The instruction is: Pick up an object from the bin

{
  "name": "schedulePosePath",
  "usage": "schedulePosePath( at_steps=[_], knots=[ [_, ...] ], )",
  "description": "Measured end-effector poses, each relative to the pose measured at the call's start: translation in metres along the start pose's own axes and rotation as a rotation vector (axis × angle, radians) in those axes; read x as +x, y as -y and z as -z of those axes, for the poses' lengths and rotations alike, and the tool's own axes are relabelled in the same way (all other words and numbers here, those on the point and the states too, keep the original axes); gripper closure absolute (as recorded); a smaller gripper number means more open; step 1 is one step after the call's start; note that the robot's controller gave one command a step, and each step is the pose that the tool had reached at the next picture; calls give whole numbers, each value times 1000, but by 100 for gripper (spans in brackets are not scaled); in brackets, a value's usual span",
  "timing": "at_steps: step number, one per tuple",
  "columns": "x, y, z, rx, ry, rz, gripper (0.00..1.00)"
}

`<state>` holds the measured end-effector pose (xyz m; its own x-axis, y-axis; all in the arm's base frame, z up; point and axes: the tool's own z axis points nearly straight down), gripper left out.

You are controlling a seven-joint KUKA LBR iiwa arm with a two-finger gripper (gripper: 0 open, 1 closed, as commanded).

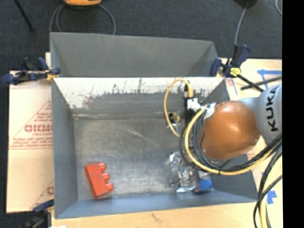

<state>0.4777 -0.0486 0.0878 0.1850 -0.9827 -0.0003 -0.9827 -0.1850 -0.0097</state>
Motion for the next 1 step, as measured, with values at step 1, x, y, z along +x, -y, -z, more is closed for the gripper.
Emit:
schedulePosePath(
  at_steps=[1],
  knots=[
    [4,0,126,-4,-2,-98,100]
  ],
)
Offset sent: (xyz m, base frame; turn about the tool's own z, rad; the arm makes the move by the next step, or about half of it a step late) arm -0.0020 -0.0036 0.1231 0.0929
